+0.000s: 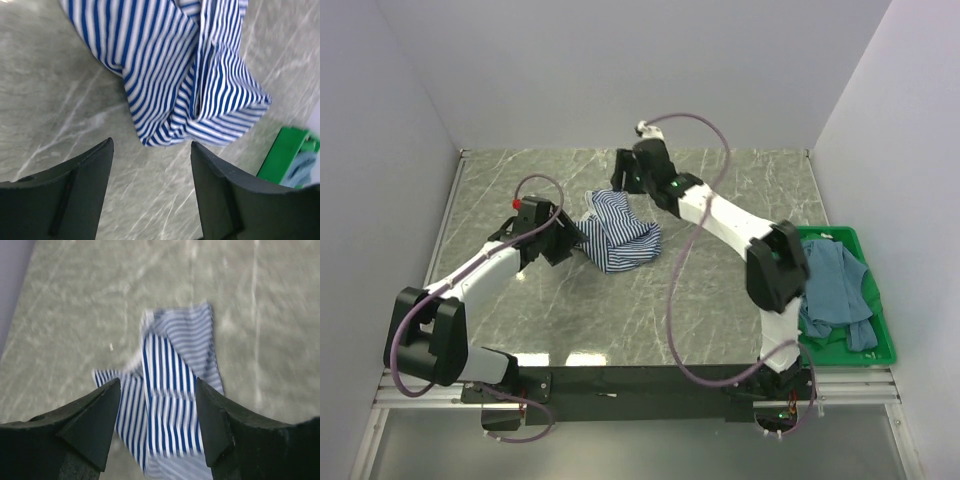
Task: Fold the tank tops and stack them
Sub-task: Flatten the tank top out
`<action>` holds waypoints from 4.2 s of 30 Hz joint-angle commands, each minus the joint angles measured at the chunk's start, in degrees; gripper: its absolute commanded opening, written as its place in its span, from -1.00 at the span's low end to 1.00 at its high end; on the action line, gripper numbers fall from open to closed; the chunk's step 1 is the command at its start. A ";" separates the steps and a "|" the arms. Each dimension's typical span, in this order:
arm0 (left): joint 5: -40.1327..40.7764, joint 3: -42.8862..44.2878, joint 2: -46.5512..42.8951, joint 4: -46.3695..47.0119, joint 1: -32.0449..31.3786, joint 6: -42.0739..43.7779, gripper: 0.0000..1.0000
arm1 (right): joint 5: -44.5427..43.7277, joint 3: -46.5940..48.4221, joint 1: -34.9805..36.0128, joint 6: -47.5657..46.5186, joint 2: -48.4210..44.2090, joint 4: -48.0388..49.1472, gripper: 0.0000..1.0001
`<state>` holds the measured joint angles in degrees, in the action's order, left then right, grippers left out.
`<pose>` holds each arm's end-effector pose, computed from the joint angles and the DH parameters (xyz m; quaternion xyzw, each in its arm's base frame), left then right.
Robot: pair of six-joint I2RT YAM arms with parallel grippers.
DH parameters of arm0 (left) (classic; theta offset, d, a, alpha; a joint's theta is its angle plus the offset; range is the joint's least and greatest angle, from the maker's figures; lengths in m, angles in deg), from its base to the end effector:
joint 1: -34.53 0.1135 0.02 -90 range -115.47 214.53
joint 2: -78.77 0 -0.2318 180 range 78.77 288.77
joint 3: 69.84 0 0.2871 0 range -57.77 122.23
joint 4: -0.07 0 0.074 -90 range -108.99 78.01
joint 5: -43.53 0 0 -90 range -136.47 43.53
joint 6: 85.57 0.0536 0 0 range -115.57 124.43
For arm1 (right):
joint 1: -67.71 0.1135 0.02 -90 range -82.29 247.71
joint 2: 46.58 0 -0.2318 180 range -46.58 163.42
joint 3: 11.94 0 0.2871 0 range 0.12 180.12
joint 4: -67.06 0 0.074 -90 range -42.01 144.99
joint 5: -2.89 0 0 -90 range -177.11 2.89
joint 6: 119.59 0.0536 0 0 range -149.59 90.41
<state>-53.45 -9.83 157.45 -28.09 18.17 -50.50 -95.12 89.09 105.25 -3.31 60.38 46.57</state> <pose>0.3182 -0.1002 0.1561 -0.2854 0.8835 -0.2600 0.2654 0.3907 0.2908 0.2490 -0.0466 0.8474 0.2274 0.4775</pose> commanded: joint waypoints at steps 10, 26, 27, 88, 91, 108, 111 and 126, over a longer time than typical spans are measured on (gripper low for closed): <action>2.33 20.34 16.06 -2.10 4.85 -8.17 0.41 | 9.05 15.80 -0.80 -4.66 15.03 -7.39 0.21; -2.69 35.46 36.54 0.02 4.23 -4.92 0.45 | 6.52 8.24 3.85 -5.54 15.12 -8.36 0.17; -2.95 35.46 36.90 0.36 4.14 -4.66 0.45 | 5.65 8.41 4.21 -5.63 15.56 -8.80 0.17; -3.04 49.17 42.26 -6.31 3.00 0.35 0.05 | -11.41 -13.82 0.61 4.22 -12.30 -2.65 -1.00; -2.51 50.84 41.74 -7.37 3.00 0.97 0.07 | -11.32 -13.82 0.43 4.13 -12.30 -2.65 -1.00; -5.94 56.03 48.41 -8.33 0.72 1.94 0.10 | -12.03 -13.12 0.08 4.57 -12.12 -3.96 -1.00; -5.15 57.52 50.35 -9.74 0.10 1.77 0.06 | -12.03 -13.56 -0.27 4.57 -13.08 -3.88 -1.00; -5.58 69.28 50.09 -5.88 3.26 1.15 -0.99 | -6.16 -0.48 -10.55 1.77 -13.80 -3.54 -1.00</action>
<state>-59.13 52.02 208.92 -37.53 19.22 -49.46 -102.71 81.09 97.33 0.65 48.47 39.31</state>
